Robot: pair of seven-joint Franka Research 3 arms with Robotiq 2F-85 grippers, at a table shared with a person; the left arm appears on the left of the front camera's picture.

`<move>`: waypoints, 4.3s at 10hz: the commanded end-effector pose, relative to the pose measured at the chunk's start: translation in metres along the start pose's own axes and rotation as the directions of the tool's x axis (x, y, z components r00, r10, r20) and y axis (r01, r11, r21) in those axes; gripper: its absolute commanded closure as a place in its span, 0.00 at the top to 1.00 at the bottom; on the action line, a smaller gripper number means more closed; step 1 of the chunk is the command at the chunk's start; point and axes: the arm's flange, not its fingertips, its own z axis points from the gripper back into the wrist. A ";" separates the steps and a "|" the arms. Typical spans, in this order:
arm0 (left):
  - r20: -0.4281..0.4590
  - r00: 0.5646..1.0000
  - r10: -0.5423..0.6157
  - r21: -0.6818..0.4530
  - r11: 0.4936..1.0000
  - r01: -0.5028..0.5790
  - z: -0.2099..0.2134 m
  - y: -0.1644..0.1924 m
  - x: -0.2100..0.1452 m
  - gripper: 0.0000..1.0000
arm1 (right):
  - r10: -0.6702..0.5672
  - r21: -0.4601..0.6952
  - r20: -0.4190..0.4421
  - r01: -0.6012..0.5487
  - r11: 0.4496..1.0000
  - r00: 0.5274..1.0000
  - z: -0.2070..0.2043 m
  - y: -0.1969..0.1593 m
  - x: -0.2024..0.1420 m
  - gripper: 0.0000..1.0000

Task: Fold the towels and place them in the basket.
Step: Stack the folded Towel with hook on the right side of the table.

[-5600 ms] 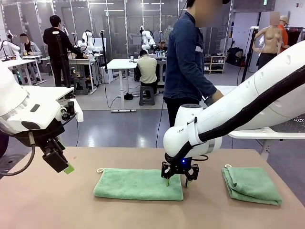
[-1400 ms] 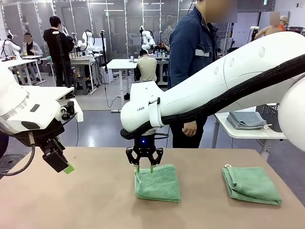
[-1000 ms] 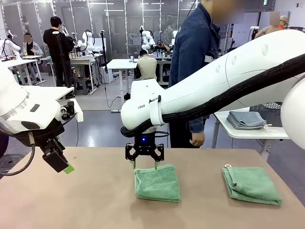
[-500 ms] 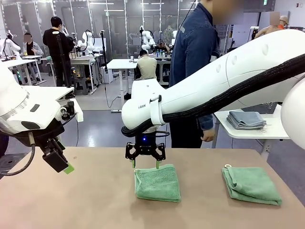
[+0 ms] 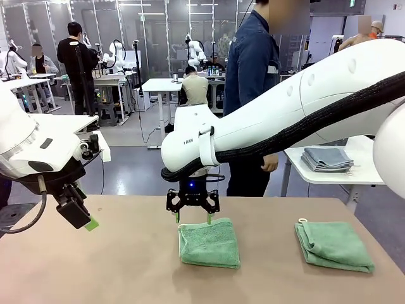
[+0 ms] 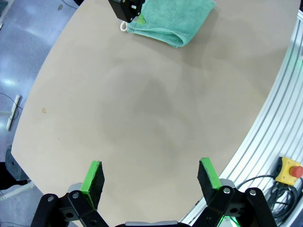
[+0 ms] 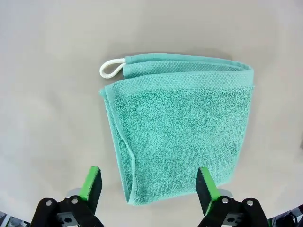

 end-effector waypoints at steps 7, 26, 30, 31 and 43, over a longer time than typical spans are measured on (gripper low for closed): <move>-0.001 1.000 0.007 0.019 1.000 -0.007 -0.002 -0.001 0.002 1.00 | 0.026 0.037 0.010 -0.027 0.999 1.000 0.015 -0.014 -0.023 1.00; -0.001 1.000 0.007 0.019 1.000 -0.007 -0.002 -0.001 0.002 1.00 | 0.011 0.685 -0.001 -0.007 0.728 1.000 -0.105 -0.207 0.007 1.00; -0.001 1.000 0.007 0.019 1.000 -0.007 -0.002 -0.001 0.002 1.00 | 0.015 0.683 -0.022 0.004 0.730 1.000 -0.113 -0.195 0.011 1.00; -0.001 1.000 0.007 0.019 1.000 -0.007 -0.002 -0.001 0.002 1.00 | 0.013 0.699 -0.012 -0.001 0.715 1.000 -0.113 -0.195 0.010 0.40; -0.001 1.000 0.007 0.019 1.000 -0.007 -0.002 -0.001 0.002 1.00 | 0.028 0.700 -0.002 -0.018 0.714 1.000 -0.104 -0.185 0.006 0.00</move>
